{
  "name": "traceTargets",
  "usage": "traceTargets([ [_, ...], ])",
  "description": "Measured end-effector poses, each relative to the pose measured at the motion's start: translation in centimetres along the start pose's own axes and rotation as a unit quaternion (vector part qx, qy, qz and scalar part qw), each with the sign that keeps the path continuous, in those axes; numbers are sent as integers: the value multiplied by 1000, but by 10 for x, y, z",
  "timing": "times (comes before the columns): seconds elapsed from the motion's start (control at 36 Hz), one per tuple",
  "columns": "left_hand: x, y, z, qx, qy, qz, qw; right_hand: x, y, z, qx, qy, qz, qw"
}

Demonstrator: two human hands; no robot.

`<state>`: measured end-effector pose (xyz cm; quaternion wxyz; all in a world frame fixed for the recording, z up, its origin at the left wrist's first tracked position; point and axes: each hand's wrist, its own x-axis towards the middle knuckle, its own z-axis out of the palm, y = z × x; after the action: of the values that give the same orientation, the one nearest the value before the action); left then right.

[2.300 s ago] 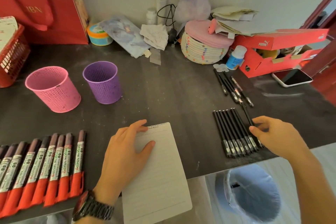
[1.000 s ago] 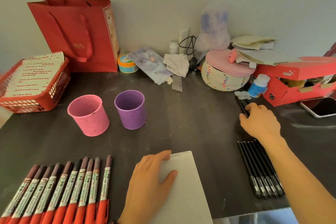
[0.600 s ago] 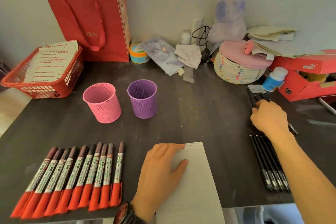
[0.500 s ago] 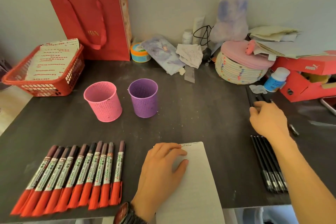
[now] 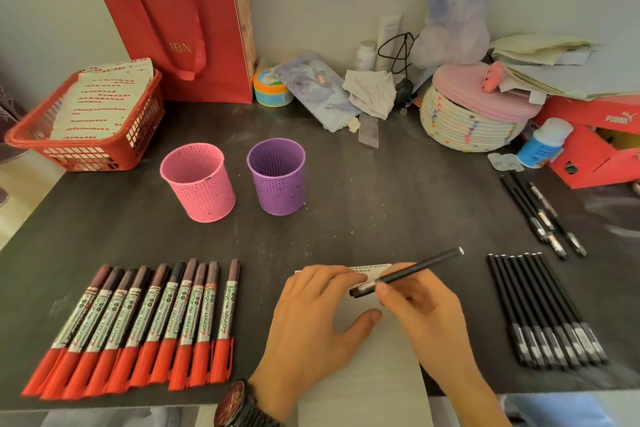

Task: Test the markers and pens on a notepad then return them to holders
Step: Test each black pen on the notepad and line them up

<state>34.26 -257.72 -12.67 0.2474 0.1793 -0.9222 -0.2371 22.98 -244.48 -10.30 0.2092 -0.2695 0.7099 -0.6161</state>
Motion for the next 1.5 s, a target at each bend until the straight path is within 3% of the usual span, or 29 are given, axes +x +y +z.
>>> traceTargets([
  [0.19, 1, -3, -1, 29, 32, 63, 997, -3, 1, 2, -45, -25, -45, 998],
  [0.44, -1, 3, 0, 32, -5, 62, 998, -4, -1, 0, -3, -28, -40, 999],
  [0.81, 2, 3, 0, 69, 55, 63, 994, -3, 1, -8, 30, -43, -25, 998],
  [0.92, 1, 2, 3, 59, 55, 63, 995, -2, 4, -13, 109, -15, -24, 994],
  [1.06, 1, 1, 1, 63, -15, -3, 998, 7, 2, -28, 292, 38, 48, 954],
  [1.11, 1, 1, 2, 51, -39, -29, 998, 12, -2, -30, 272, 43, 54, 960],
  [1.28, 2, 1, 3, 36, -69, -55, 995, 37, -8, -25, 75, 72, 25, 994],
  [1.39, 1, 1, 4, 38, -59, -52, 996, 50, -6, -19, 2, 55, 22, 998],
  [1.5, 1, 2, 2, 29, -68, -59, 996, 55, 3, -11, -59, 91, -1, 994],
])
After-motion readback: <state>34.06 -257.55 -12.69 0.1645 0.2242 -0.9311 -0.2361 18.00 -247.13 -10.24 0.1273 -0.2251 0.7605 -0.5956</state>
